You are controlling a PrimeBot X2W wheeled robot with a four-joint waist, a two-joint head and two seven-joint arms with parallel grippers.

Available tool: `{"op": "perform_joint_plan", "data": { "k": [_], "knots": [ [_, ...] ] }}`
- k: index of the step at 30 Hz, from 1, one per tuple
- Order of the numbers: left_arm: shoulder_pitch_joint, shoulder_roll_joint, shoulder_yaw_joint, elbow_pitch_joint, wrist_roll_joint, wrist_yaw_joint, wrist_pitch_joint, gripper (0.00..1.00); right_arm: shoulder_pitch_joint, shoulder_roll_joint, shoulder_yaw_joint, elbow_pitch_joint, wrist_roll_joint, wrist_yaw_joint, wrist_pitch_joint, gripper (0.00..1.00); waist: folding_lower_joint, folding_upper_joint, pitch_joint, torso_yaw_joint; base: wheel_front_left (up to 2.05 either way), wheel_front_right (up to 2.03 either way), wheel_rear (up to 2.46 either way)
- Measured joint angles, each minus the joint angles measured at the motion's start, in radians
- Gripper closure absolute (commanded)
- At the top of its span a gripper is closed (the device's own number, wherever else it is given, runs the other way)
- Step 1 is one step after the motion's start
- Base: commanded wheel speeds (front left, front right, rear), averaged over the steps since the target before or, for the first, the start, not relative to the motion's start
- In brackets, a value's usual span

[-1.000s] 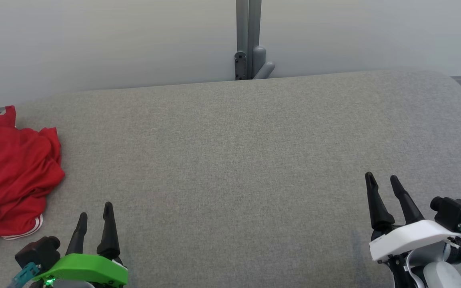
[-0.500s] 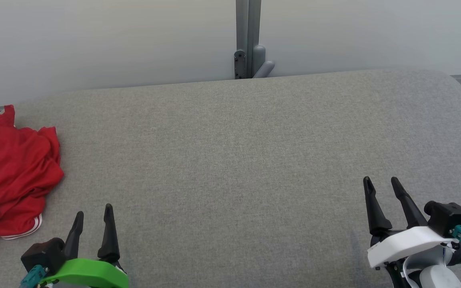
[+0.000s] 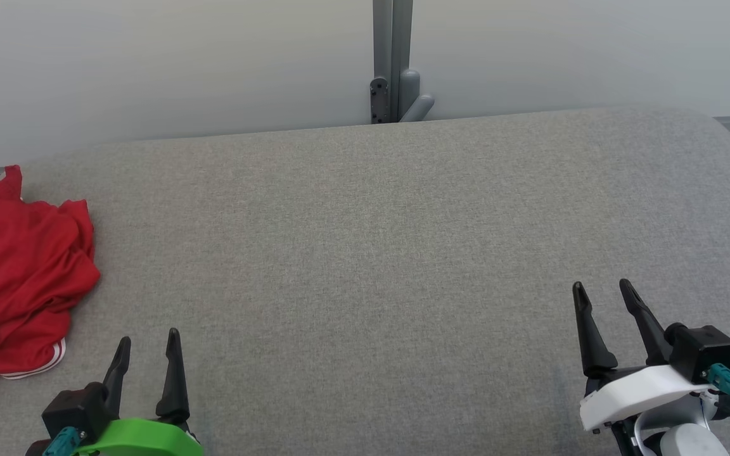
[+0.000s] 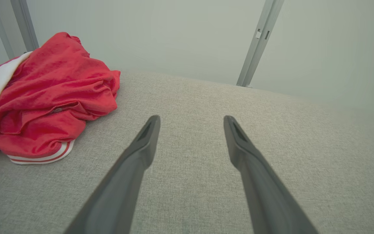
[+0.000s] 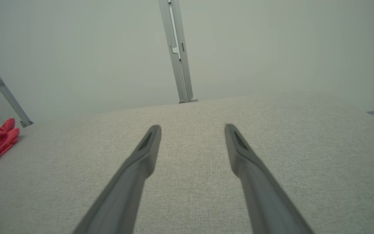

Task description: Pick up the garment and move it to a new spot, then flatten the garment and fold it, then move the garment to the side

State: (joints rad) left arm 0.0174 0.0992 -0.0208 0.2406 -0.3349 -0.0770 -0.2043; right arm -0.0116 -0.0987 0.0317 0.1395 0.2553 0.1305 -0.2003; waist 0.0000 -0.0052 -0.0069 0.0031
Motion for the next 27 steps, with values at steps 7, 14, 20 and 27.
{"op": "perform_joint_plan", "data": {
  "k": [7,14,20,27],
  "knots": [
    [0.002,-0.005,0.019,0.013,0.04,-0.012,-0.013,0.0,0.007,0.01,-0.016,-0.003,-0.04,0.0,-0.013,0.0,0.0,0.0,-0.001,0.0,0.0,0.0,0.0],
    [0.013,-0.009,0.025,0.02,0.091,-0.025,-0.027,0.0,0.02,0.01,-0.038,-0.009,-0.086,0.0,-0.029,0.0,0.0,0.0,-0.007,0.0,0.0,0.0,0.0],
    [0.014,-0.013,0.028,0.022,0.137,-0.029,-0.039,0.0,0.028,0.013,-0.04,-0.01,-0.125,0.0,-0.04,0.0,0.0,0.0,-0.01,0.001,0.0,0.0,0.0],
    [0.022,-0.017,0.034,0.024,0.19,-0.033,-0.052,0.0,0.033,0.015,-0.04,-0.011,-0.172,0.0,-0.054,0.0,0.0,0.0,-0.011,-0.001,0.0,0.0,0.0]
  ]
}}
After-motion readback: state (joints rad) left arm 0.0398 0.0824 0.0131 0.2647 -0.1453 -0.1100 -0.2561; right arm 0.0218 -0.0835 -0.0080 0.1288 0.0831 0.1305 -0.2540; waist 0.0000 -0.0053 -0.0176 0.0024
